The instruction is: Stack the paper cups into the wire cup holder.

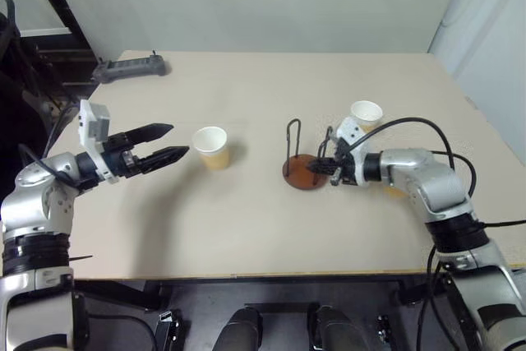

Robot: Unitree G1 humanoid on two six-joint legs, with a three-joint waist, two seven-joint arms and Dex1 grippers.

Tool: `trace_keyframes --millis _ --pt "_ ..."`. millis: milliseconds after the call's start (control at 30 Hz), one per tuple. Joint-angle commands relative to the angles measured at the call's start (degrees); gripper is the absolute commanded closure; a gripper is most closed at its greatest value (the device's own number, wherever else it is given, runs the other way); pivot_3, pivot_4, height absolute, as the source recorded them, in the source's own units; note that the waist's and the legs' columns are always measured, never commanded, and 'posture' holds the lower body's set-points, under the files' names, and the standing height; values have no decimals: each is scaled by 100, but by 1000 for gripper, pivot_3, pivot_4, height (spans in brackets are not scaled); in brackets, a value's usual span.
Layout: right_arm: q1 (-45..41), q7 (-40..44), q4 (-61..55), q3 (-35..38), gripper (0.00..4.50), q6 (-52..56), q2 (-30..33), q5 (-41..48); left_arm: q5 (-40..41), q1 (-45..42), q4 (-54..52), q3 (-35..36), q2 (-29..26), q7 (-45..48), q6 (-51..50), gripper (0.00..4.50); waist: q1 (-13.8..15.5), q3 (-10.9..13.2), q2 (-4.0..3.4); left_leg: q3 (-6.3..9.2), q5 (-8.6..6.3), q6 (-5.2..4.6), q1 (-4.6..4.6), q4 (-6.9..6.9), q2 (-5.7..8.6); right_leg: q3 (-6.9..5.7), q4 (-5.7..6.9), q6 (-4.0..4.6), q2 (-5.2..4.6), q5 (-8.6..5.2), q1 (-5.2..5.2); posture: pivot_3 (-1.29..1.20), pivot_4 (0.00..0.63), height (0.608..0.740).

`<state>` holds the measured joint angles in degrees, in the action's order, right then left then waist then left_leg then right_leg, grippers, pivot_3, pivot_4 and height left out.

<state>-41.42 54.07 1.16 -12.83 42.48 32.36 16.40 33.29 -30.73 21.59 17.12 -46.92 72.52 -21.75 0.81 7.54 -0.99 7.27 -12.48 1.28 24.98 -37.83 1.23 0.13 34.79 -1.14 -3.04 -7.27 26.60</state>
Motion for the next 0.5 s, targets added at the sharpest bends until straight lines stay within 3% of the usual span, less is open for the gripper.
trace_keyframes --millis 33,233,500 --pt "-220 651 -83 -169 4477 -385 145 49 4 -147 -23 52 -75 62 46 0 1 0 0 0 1 -2 0 1 0 0 0 1 0 -2 0 0 150 740" --pt "-315 1339 -96 -373 4477 -649 169 87 -4 -182 -29 30 -71 76 43 0 0 0 0 0 15 -38 1 4 0 -1 -3 2 1 -10 0 0 150 740" --pt "-386 1552 33 -571 4477 -974 60 -106 0 -149 -97 44 -85 78 9 0 0 0 0 2 15 -38 -1 3 -1 -1 1 4 1 -10 1 0 150 740"
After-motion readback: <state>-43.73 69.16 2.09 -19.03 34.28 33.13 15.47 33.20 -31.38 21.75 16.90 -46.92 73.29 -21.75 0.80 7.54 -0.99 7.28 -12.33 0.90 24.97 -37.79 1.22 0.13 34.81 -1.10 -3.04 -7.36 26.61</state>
